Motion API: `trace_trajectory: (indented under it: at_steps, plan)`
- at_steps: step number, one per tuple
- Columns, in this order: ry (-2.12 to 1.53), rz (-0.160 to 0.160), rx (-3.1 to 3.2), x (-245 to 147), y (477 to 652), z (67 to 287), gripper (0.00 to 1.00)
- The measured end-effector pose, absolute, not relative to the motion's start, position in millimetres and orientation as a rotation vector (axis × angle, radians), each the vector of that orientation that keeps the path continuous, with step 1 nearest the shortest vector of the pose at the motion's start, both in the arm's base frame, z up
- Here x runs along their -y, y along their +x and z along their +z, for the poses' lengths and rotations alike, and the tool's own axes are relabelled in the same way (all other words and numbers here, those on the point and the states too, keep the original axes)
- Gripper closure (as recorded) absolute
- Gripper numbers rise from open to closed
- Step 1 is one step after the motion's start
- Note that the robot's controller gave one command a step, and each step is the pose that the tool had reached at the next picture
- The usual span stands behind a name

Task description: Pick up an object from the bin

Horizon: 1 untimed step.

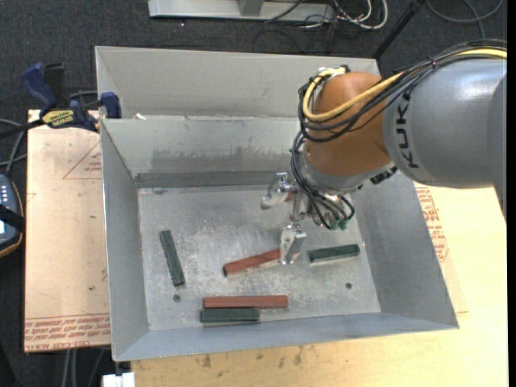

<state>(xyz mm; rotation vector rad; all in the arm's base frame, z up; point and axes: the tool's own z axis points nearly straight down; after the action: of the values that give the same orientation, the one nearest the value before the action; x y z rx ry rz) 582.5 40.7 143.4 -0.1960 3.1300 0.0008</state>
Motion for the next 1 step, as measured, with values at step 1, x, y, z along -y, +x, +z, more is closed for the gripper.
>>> trace_trajectory:
  at_steps: [1]
  plan:
    - [-0.163, 0.003, -3.129, -48.6, 556.2, 76.2, 0.00]
